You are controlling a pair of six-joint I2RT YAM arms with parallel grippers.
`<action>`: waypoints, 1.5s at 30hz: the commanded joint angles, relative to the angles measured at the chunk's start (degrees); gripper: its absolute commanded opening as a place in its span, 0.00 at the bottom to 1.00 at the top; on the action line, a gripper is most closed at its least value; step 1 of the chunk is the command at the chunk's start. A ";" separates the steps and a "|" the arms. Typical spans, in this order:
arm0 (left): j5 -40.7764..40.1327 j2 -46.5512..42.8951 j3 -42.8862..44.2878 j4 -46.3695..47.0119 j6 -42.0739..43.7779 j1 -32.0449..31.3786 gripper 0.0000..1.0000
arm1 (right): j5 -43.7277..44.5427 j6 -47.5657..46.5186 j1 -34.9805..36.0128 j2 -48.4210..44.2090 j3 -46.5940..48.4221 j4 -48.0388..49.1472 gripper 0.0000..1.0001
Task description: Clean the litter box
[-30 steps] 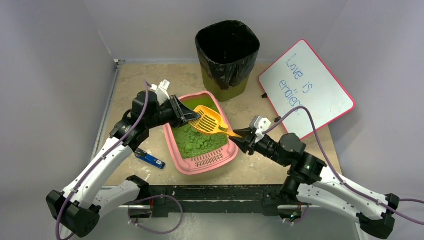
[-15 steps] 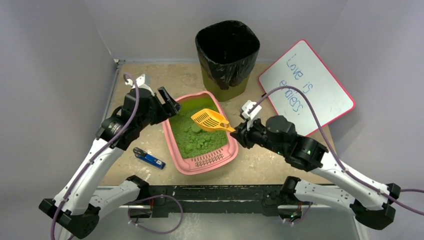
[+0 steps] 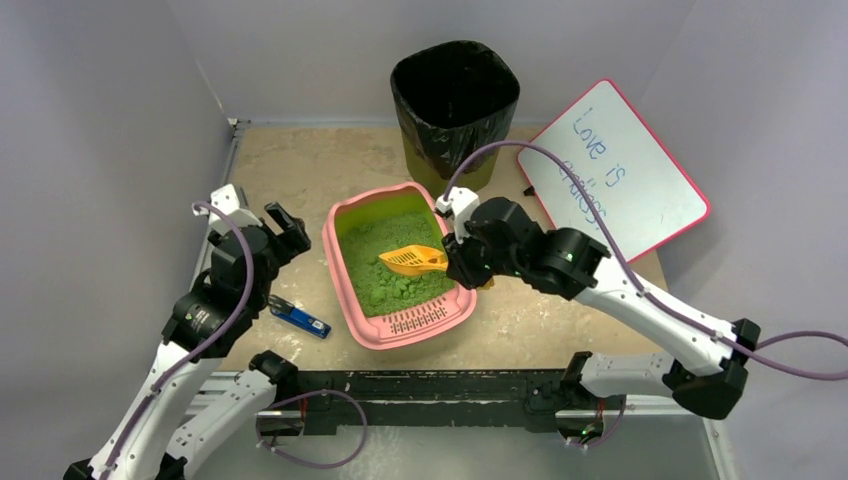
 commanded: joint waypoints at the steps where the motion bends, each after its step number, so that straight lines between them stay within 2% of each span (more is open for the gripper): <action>1: -3.85 -1.75 -4.59 5.50 4.08 0.13 0.77 | -3.32 1.72 -0.05 4.93 6.67 -7.84 0.00; 11: -4.13 -3.26 -7.13 7.07 6.93 0.13 0.77 | -7.42 0.56 -0.08 14.88 12.18 -15.78 0.00; 33: -5.63 -6.10 -7.48 6.38 6.88 0.13 0.77 | -4.83 -7.53 -0.05 30.58 23.49 -21.68 0.00; 45: -6.52 -6.56 -7.55 6.16 6.62 0.13 0.77 | 4.72 -8.21 -0.11 36.45 27.21 -22.36 0.00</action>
